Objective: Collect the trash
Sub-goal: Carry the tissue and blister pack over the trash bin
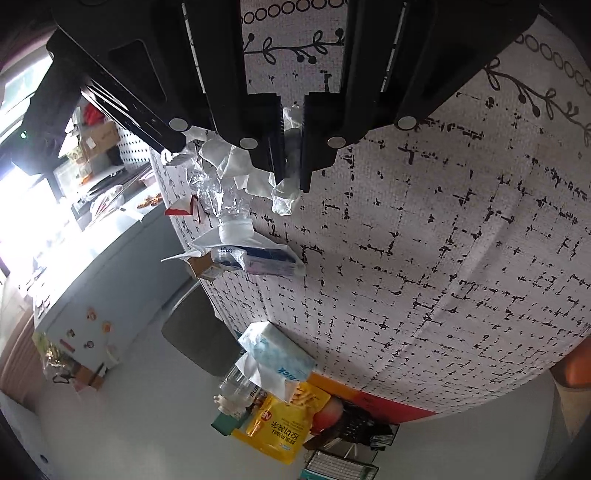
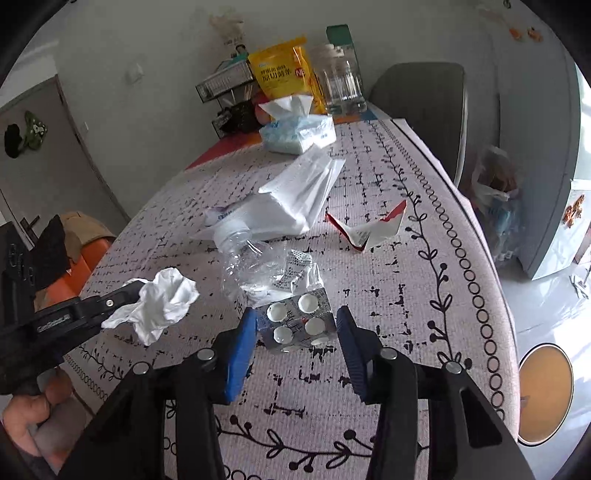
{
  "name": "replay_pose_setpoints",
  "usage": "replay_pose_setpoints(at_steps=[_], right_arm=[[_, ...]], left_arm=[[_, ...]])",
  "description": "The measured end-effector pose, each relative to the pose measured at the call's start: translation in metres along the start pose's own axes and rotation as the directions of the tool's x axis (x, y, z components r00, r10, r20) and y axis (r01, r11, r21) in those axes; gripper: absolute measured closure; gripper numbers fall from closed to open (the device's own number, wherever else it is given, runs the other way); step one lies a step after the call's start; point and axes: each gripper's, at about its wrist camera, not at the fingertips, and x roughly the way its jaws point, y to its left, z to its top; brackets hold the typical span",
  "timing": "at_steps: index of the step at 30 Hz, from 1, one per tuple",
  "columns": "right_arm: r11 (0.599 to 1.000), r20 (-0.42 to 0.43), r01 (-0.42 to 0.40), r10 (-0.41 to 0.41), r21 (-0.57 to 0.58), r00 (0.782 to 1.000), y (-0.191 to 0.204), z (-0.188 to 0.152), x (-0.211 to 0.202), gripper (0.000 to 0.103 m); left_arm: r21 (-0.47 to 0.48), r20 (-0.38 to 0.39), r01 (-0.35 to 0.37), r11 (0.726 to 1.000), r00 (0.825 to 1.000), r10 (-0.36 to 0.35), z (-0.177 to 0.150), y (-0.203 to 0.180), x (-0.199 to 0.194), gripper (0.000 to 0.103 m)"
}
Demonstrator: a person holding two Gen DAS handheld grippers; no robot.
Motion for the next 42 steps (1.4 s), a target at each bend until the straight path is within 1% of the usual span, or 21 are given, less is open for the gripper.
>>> replay_pose_setpoints(at_steps=[5,9,13,19,22,29,33,36,42], right_arm=[[1.0,0.023,-0.011,0.011,-0.007,1.0,0.003,-0.001,-0.017,0.059],[1.0,0.064,-0.013,0.013,0.003,0.998,0.002,0.001,-0.037,0.059],[1.0,0.099,-0.012,0.01,0.024,0.995,-0.006,0.002,-0.056,0.059],[0.997,0.138,0.009,-0.019,0.074,0.99,-0.027,-0.003,-0.082,0.059],[0.994,0.158,0.034,-0.049,0.101,0.986,-0.045,-0.007,-0.097,0.059],[0.976,0.179,0.09,-0.127,0.198,0.976,-0.096,-0.017,-0.122,0.059],[0.958,0.197,0.122,-0.176,0.261,0.964,-0.129,-0.026,-0.138,0.059],[0.944,0.212,0.153,-0.22,0.293,0.952,-0.151,-0.034,-0.15,0.059],[0.906,0.197,0.184,-0.275,0.381,0.941,-0.197,-0.056,-0.168,0.059]], left_arm=[[0.012,0.023,0.014,1.0,1.0,-0.014,0.0,-0.008,-0.008,0.095],[0.033,0.04,0.022,0.999,0.999,-0.023,0.002,-0.021,-0.014,0.095],[0.063,0.06,0.031,0.998,0.998,-0.034,0.004,-0.036,-0.016,0.095],[0.096,0.052,0.06,0.994,0.997,-0.065,0.0,-0.064,-0.007,0.095],[0.12,0.042,0.081,0.989,0.995,-0.086,-0.003,-0.082,0.0,0.095],[0.178,-0.011,0.126,0.976,0.992,-0.126,-0.02,-0.13,0.027,0.095],[0.217,-0.041,0.144,0.965,0.989,-0.139,-0.032,-0.157,0.041,0.095],[0.252,-0.072,0.165,0.954,0.986,-0.152,-0.043,-0.183,0.054,0.095],[0.308,-0.135,0.21,0.928,0.975,-0.176,-0.068,-0.232,0.079,0.095]])
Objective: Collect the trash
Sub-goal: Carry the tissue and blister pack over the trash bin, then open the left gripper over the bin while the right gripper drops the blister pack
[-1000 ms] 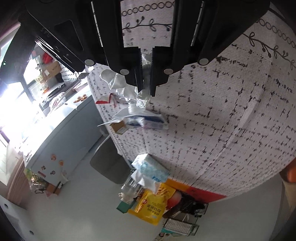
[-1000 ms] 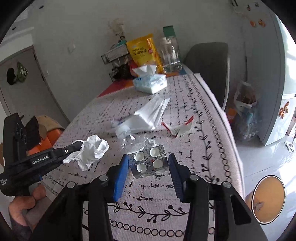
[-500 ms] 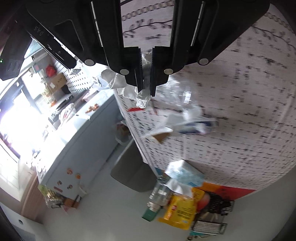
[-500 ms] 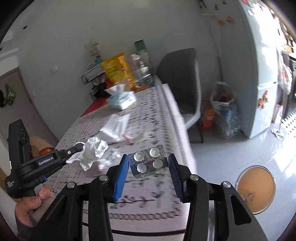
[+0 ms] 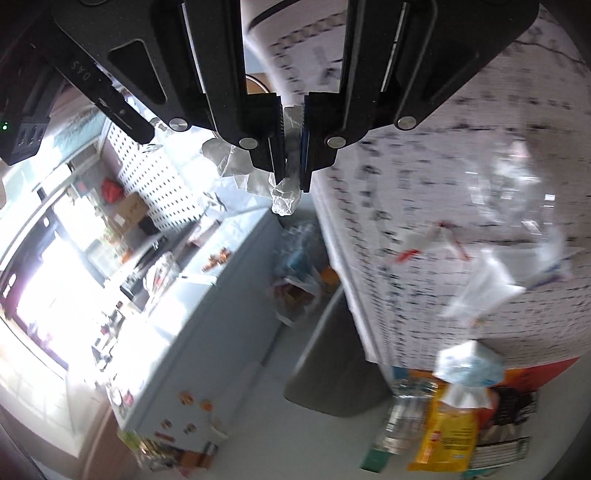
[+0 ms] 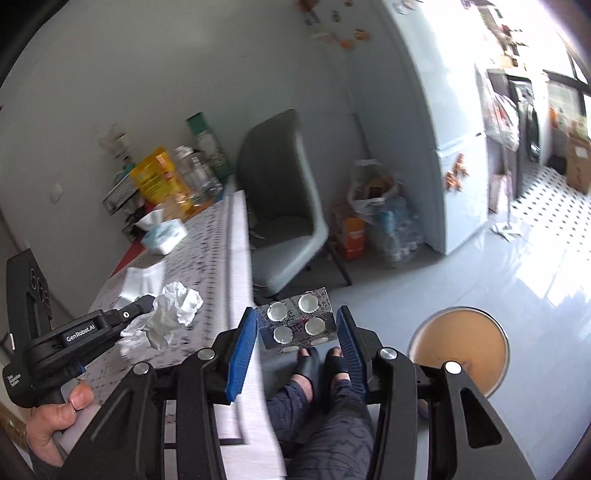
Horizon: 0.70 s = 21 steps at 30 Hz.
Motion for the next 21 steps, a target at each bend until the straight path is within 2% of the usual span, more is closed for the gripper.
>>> replay_pose_setpoints(at_steps=[11,16,21], right_arm=[[0.983,-0.013,0.117,-0.117,0.142,0.993,-0.094,-0.007,0.001,0.059],[0.964,-0.038,0.158,-0.154,0.213,0.987,-0.137,-0.013,0.015,0.059],[0.94,-0.062,0.212,-0.203,0.269,0.977,-0.183,-0.014,0.037,0.059]], left_arm=[[0.071,-0.119,0.074,0.995,0.991,-0.065,-0.015,-0.072,0.073,0.095],[0.087,-0.167,0.103,0.991,0.982,-0.087,-0.021,-0.101,0.108,0.095],[0.085,-0.202,0.11,0.99,0.975,-0.091,-0.025,-0.115,0.138,0.095]])
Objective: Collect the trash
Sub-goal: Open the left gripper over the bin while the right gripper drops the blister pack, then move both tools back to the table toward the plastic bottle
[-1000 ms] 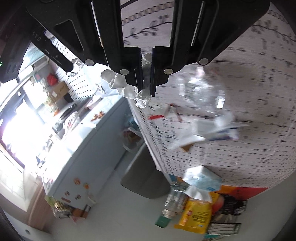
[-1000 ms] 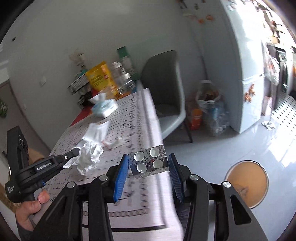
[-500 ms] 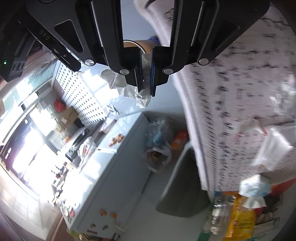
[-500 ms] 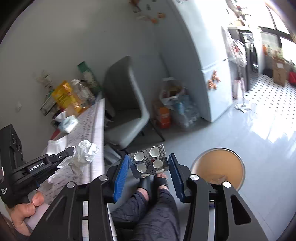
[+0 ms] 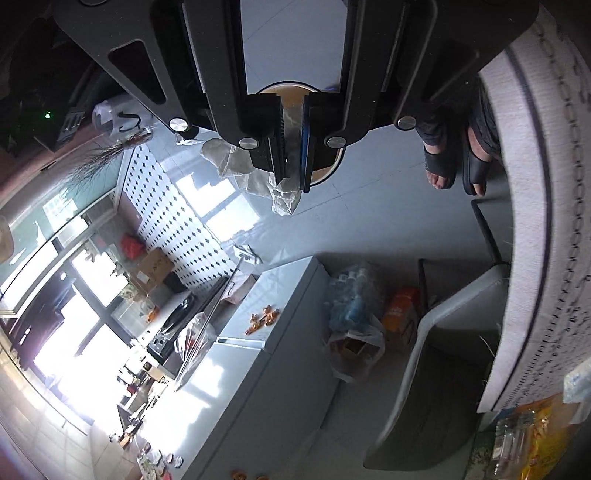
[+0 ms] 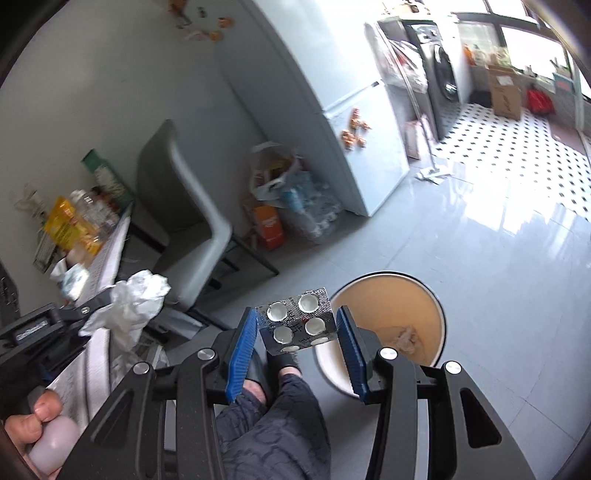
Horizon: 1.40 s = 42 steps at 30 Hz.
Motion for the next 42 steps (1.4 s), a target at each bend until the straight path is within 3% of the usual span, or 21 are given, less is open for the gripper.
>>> replay_pose_setpoints(at_steps=[4,5,7,20,27,28,30,31,32,42], right_arm=[[0.999,0.003,0.04,-0.04,0.036,0.999,-0.021,0.009,0.023,0.053],[0.998,0.002,0.041,-0.042,0.049,0.999,-0.025,0.012,0.028,0.038],[0.997,0.007,0.045,-0.046,0.067,0.999,-0.034,0.014,0.035,0.031],[0.978,0.053,0.112,-0.122,0.173,0.991,-0.082,0.006,-0.005,0.031],[0.968,0.076,0.138,-0.157,0.212,0.985,-0.096,0.007,-0.027,0.031],[0.966,0.078,0.14,-0.16,0.217,0.984,-0.098,0.007,-0.029,0.031],[0.965,0.082,0.147,-0.168,0.219,0.982,-0.098,0.007,-0.032,0.031],[0.964,0.084,0.151,-0.173,0.219,0.981,-0.098,0.007,-0.033,0.031],[0.963,0.084,0.153,-0.175,0.22,0.981,-0.099,0.007,-0.034,0.03],[0.965,0.083,0.137,-0.159,0.222,0.984,-0.083,0.004,-0.041,0.026]], left_arm=[[-0.007,-0.027,-0.009,1.0,1.0,0.009,0.004,-0.003,0.024,0.095],[-0.011,-0.037,-0.011,1.0,0.999,0.01,0.004,-0.004,0.031,0.095],[-0.011,-0.05,-0.013,1.0,0.999,0.013,0.003,-0.005,0.04,0.095],[-0.014,-0.167,0.033,0.999,0.985,-0.035,-0.01,-0.037,0.11,0.095],[-0.038,-0.181,0.083,0.996,0.979,-0.088,-0.011,-0.053,0.143,0.095],[-0.06,-0.198,0.102,0.993,0.974,-0.112,-0.011,-0.053,0.15,0.092],[-0.094,-0.223,0.115,0.989,0.966,-0.134,-0.015,-0.051,0.158,0.077],[-0.116,-0.221,0.121,0.986,0.965,-0.144,-0.016,-0.048,0.159,0.062],[-0.126,-0.211,0.121,0.985,0.967,-0.146,-0.017,-0.047,0.157,0.054],[-0.142,-0.137,0.094,0.985,0.984,-0.114,-0.016,-0.037,0.106,0.029]])
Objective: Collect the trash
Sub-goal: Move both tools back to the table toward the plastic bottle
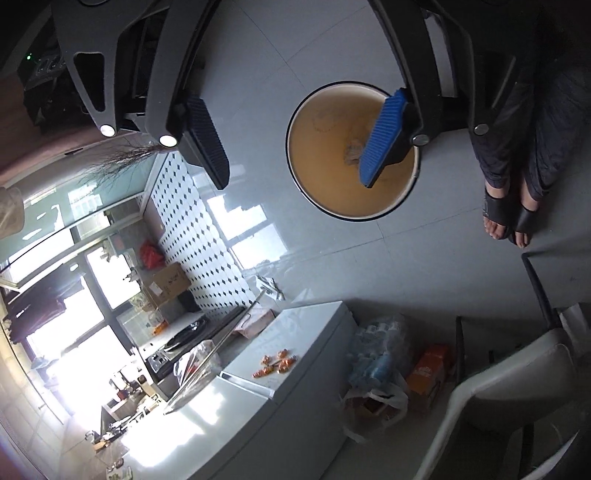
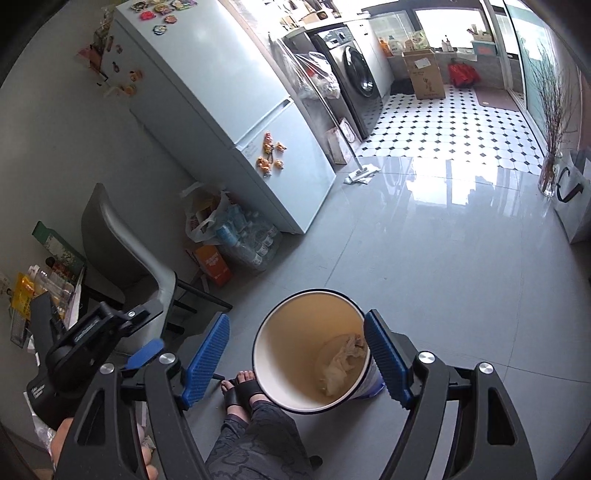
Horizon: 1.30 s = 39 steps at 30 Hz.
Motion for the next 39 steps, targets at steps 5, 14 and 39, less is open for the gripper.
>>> replay_pose_setpoints(at_steps=[5,14,39], right_arm=[[0.999,0.02,-0.027,0.028,-0.024,0.999,0.021,-0.001,-0.016,0.015],[0.992,0.121,-0.062,0.076,-0.11,0.99,0.087,-0.01,-0.061,0.007],[0.894,0.11,-0.172,0.236,-0.413,0.966,0.282,-0.099,-0.111,0.007]], left_arm=[[-0.004,0.049,-0.007,1.0,0.999,0.007,0.002,0.003,-0.043,0.019],[0.019,0.225,-0.004,1.0,0.974,0.0,0.017,0.013,-0.145,0.006],[-0.127,0.503,-0.254,0.959,0.817,0.283,0.001,0.163,-0.35,0.006]])
